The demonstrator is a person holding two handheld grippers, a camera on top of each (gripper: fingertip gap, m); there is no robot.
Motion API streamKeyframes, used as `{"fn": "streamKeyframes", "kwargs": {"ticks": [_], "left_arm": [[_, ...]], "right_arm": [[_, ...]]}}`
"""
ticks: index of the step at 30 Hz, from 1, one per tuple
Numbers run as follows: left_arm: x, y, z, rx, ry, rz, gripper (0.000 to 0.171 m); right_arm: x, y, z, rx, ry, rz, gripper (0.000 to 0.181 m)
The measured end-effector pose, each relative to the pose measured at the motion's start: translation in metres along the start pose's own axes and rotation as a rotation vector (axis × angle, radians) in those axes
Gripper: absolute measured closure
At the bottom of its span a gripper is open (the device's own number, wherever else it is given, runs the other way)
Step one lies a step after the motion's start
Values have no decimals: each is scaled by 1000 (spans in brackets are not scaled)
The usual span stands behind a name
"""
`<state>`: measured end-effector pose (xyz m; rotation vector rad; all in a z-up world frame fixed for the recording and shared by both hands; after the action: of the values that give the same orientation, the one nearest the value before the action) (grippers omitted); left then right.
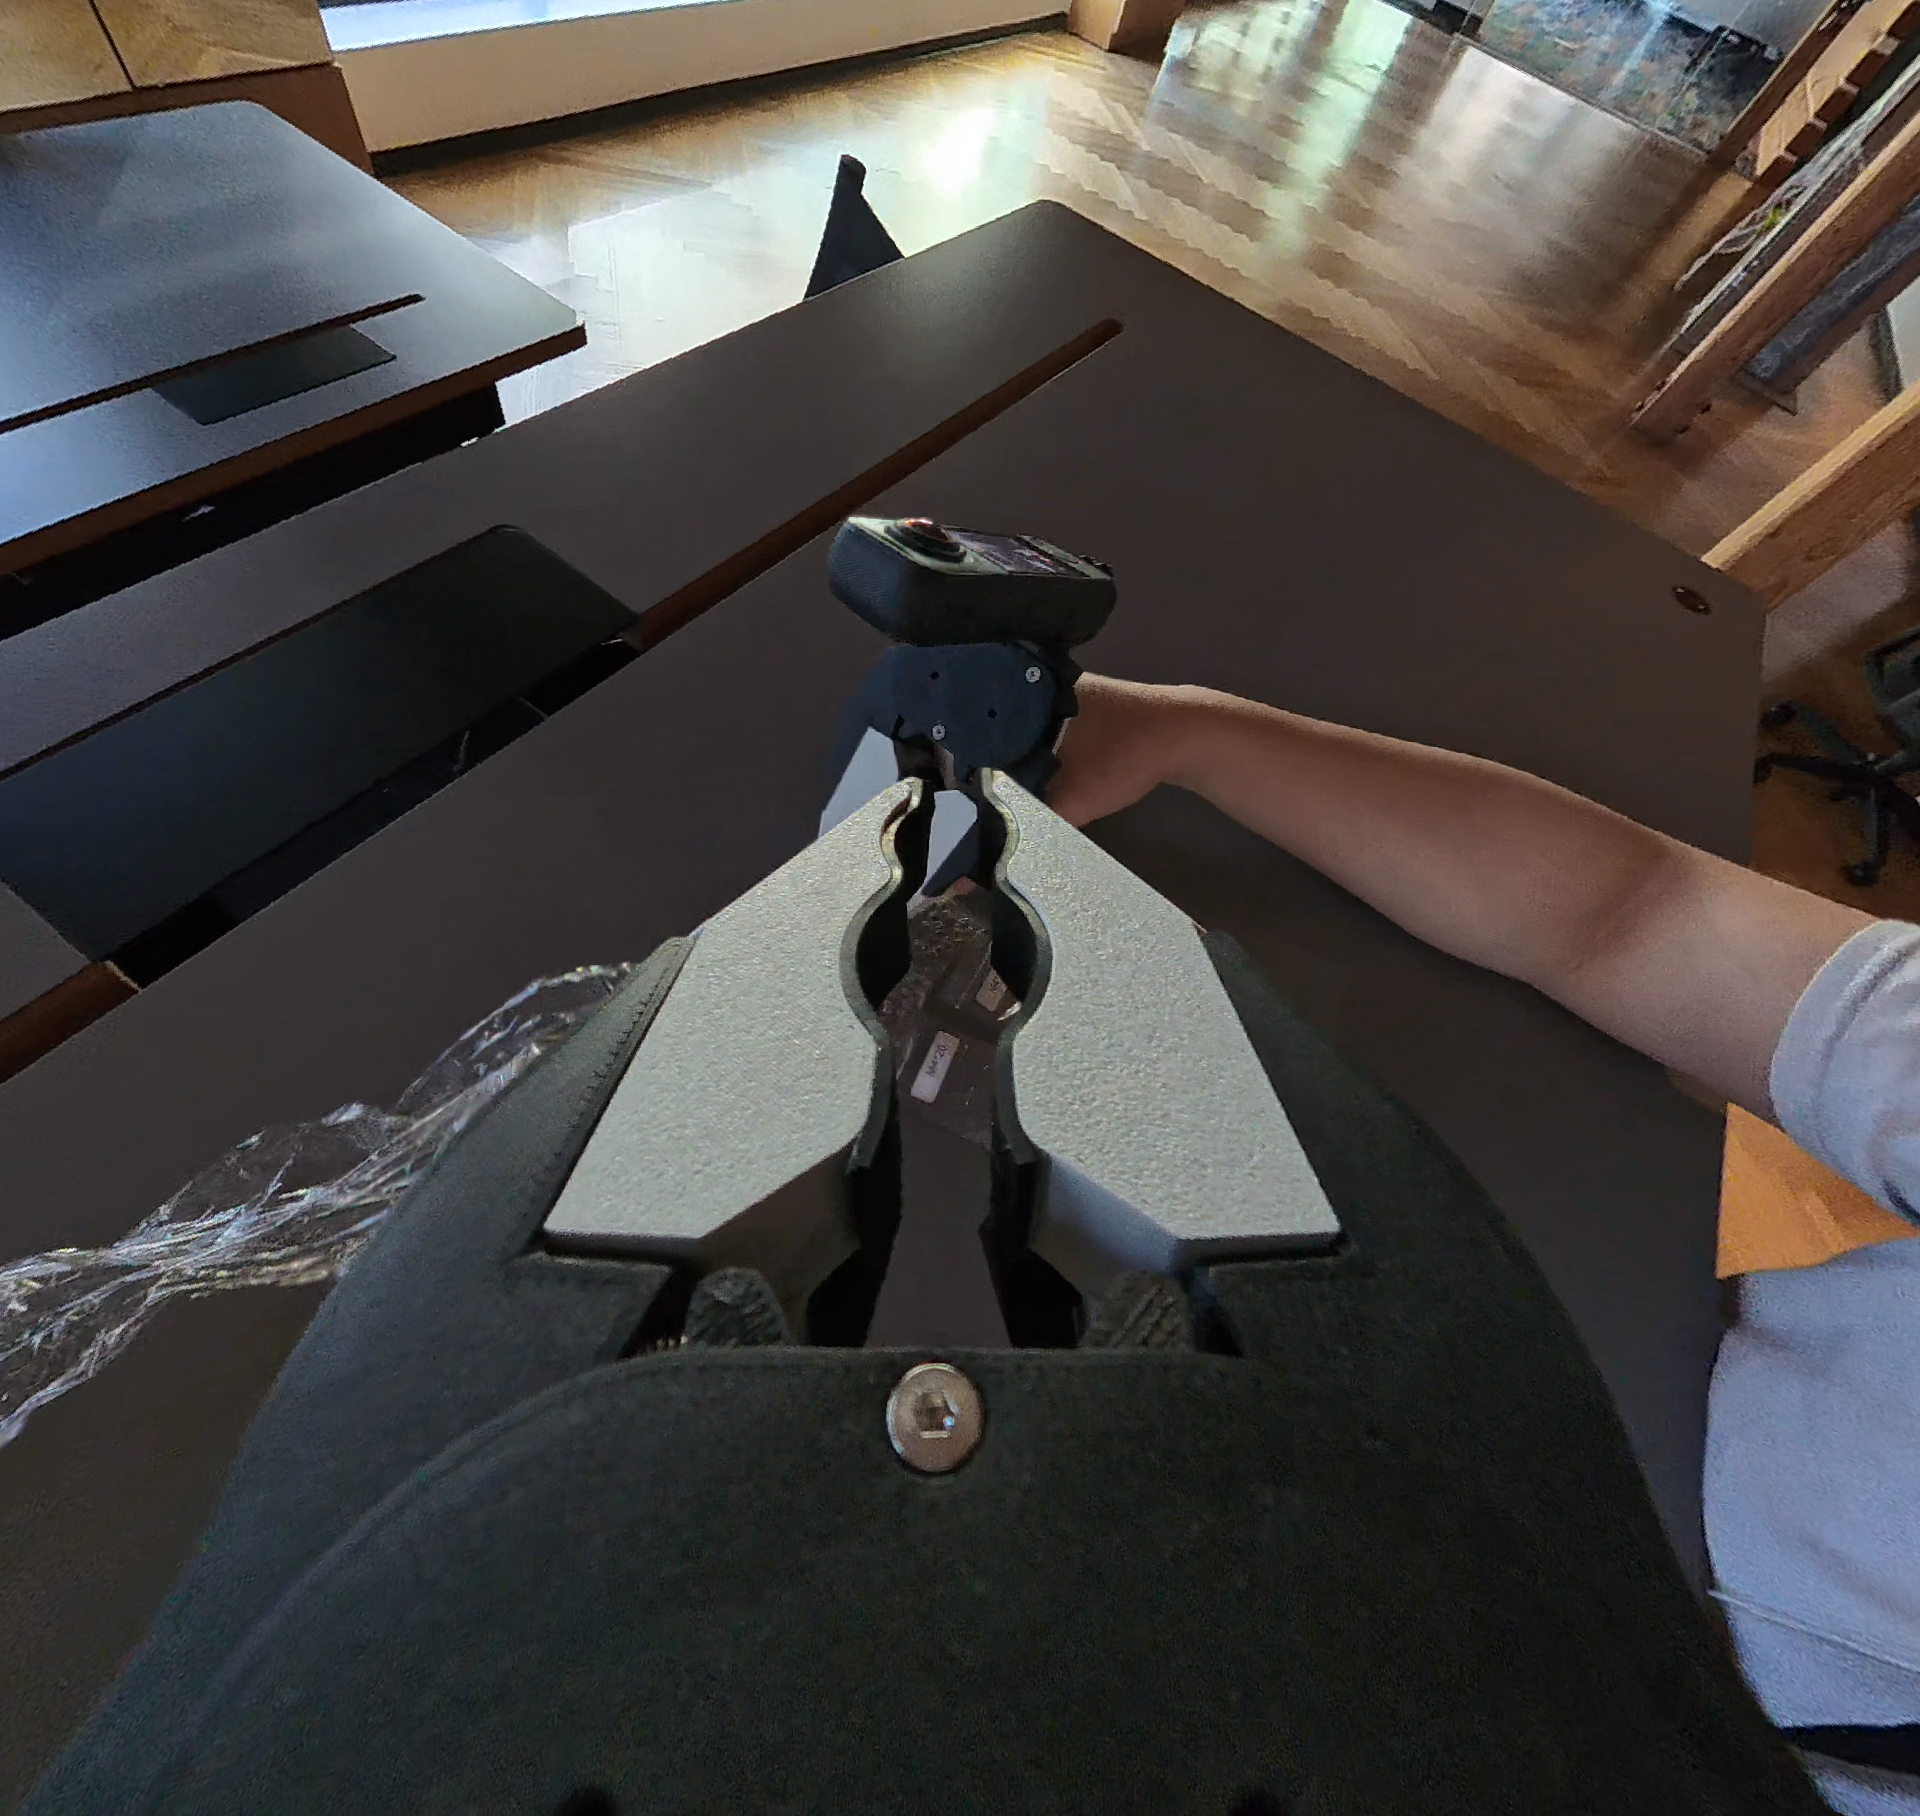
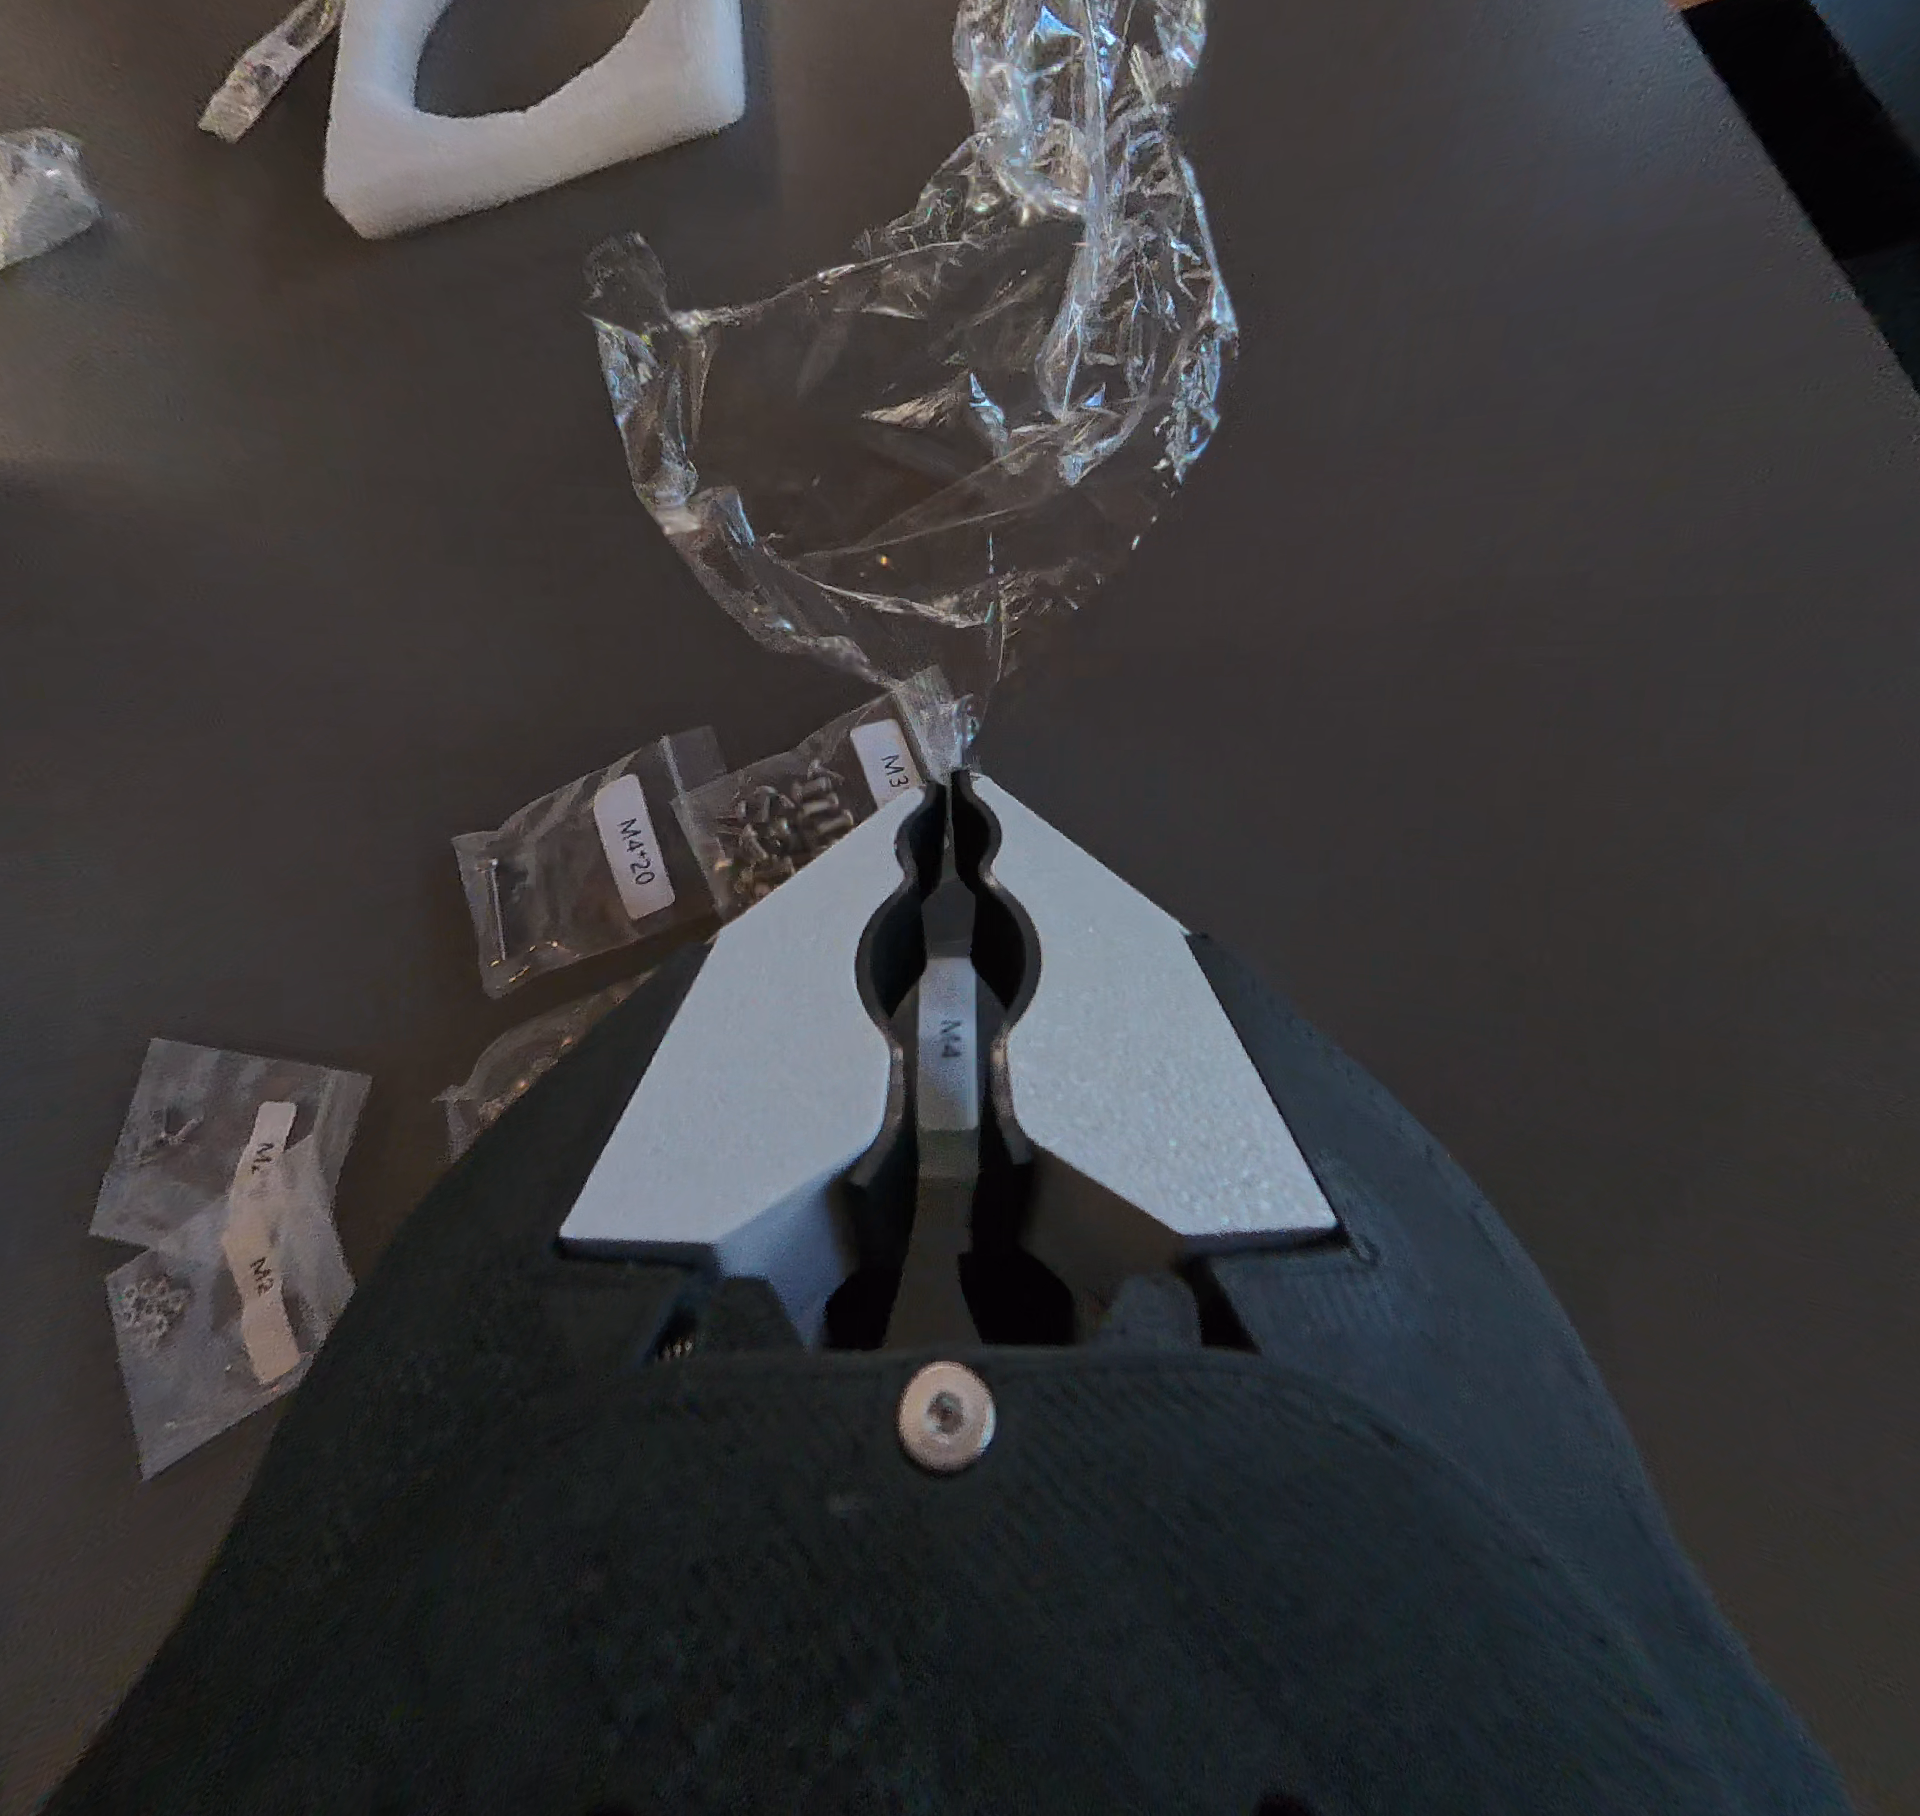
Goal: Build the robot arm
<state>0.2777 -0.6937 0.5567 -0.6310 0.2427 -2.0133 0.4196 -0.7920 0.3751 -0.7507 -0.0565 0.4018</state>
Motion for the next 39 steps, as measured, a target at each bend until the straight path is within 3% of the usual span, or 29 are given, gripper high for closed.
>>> {"fn": "streamKeyframes", "kwargs": {"ticks": [7, 13, 16, 19, 21, 24, 30, 32, 35, 39], "left_arm": [[14, -7, 2, 10, 53, -8, 165], [17, -3, -5, -43, 27, -53, 163], [18, 23, -21, -202, 37, -85, 154], [3, 66, -46, -386, 112, -15, 154], [-16, 92, -69, -551, 62, 29, 170], [-41, 113, -91, -688, -48, 60, 165], [-65, 117, -97, -680, 65, 218, 158], [-76, 117, -101, -692, 92, 299, 155], [-89, 117, -99, -633, 97, 371, 160], [-94, 120, -98, -555, 21, 318, 156]], "right_arm": [[-26, -30, -10, 17, 47, -49, 181], [-41, -66, -25, 62, 266, -65, 181], [-45, -70, -34, 98, 334, -42, 181], [-43, -66, -43, 96, 357, 4, 178], [-41, -61, -48, 83, 368, 33, 172], [-39, -54, -56, 37, 371, 50, 168], [-39, -62, -58, 58, 89, -69, 166], [-36, -63, -61, 49, 129, -58, 156], [-35, -58, -61, 88, 203, 33, 157], [-37, -52, -59, 48, 206, 112, 175]]}}
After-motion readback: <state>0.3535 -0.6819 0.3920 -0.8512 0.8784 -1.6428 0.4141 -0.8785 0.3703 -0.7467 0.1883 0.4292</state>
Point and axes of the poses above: each gripper's, where its closed fingertips meet, y out along the fingers, z out of its top, x = y × z across the jaws, the point moved 9 cm from there along -y, back along the fingers, and after that the axes turned 8 degrees about -y, right-handed, at the moved point
